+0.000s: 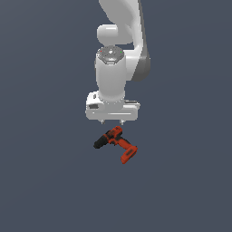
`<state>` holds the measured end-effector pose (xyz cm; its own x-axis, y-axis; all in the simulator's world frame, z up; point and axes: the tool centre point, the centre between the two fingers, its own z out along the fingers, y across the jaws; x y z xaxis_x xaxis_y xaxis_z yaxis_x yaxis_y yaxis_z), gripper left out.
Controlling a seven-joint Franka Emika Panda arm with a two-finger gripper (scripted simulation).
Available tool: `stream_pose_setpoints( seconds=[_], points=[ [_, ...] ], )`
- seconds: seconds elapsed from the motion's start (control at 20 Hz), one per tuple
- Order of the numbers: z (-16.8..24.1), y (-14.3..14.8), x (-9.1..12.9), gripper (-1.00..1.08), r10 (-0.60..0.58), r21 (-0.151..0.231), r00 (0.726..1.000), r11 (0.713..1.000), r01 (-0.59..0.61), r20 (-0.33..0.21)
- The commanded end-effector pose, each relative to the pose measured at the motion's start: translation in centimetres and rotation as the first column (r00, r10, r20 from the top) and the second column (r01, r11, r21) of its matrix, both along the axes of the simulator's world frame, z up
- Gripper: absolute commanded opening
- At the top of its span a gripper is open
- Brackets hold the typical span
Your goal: Pick up the object and move it to a goal position.
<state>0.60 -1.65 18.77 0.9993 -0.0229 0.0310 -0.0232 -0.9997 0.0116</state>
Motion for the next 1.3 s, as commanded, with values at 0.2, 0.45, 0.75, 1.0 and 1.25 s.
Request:
stream_pose_setpoints(
  seconds=[0.2,0.45,0.75,1.0,1.25],
  points=[
    [-1.4,-0.9,0.6,0.68,-0.105,0.008,0.994,0.994,0.105,-0.011],
    [-3.2,-2.1,1.3,0.68,-0.236,0.012,0.971,0.972,0.237,-0.026],
    [-6.1,-3.9,2.2,0.68,-0.426,0.010,0.903,0.904,0.427,-0.047],
    [-8.6,-5.4,2.7,0.68,-0.571,0.000,0.819,0.820,0.572,-0.060],
    [-10.6,-6.7,3.1,0.68,-0.676,-0.013,0.734,0.736,0.676,-0.067]
  ],
)
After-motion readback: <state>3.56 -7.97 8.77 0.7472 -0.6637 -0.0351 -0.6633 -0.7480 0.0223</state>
